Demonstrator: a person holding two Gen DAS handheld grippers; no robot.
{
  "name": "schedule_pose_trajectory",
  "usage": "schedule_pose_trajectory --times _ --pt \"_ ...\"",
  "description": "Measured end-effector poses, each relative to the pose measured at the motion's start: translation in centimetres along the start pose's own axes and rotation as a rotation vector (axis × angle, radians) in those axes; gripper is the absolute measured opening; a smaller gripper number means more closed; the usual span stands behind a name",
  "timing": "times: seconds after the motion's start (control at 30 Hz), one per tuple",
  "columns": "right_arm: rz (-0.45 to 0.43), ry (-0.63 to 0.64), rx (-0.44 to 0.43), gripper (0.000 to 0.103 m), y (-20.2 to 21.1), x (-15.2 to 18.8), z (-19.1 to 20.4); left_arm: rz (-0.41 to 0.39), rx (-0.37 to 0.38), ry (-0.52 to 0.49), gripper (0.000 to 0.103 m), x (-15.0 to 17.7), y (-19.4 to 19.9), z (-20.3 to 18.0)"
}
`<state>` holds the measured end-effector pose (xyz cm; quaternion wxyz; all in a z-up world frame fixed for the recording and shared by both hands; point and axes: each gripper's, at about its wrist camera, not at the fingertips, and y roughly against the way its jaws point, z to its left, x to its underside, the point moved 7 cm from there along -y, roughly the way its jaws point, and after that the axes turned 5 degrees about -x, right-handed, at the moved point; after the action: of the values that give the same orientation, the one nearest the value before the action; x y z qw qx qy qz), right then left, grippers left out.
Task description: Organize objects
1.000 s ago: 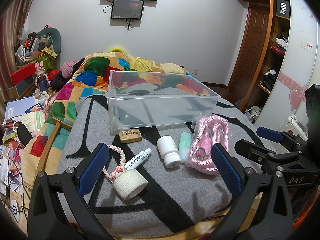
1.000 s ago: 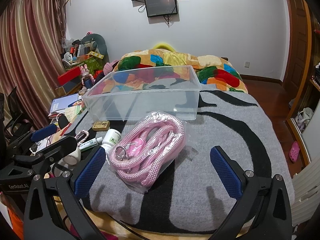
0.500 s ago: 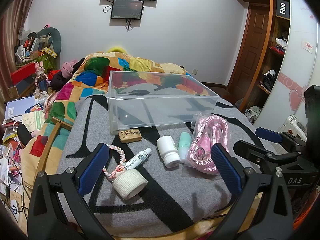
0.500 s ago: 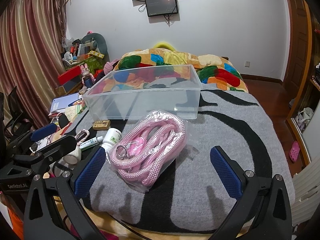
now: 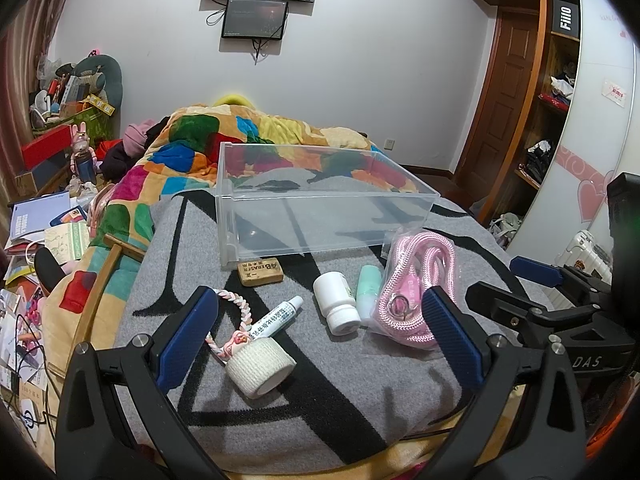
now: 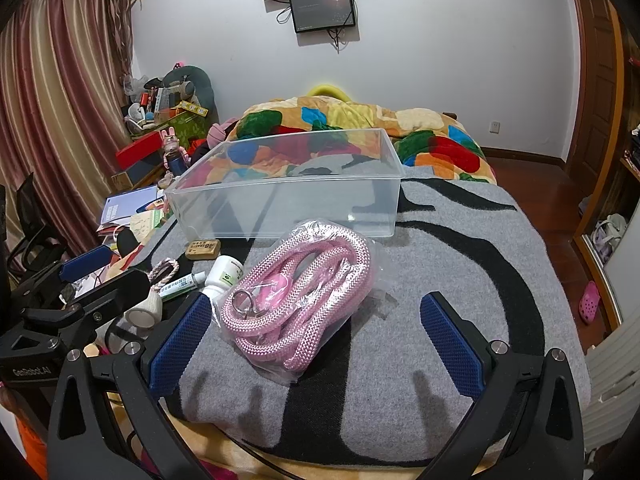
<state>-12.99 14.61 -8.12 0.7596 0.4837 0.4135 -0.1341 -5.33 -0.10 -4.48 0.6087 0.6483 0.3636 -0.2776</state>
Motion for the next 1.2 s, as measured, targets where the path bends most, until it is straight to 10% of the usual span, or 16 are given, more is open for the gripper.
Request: schedule_pose_trajectory --times 0.73,1.07,1.2 --pt "0.118 -0.099 0.033 0.103 -5.6 -0.2 -0.7 0.089 -0.053 0.044 0.103 4.1 -2.6 3.2" --pt "0.103 -0.134 0.101 0.101 -7.9 -0.9 -0.9 0.093 0.004 0.053 0.044 4.5 -2.8 3.6" --pt "0.082 -0.099 0.074 0.086 -7.4 -1.0 -0.5 0.072 0.014 0.05 0.042 4.3 -2.2 3.4"
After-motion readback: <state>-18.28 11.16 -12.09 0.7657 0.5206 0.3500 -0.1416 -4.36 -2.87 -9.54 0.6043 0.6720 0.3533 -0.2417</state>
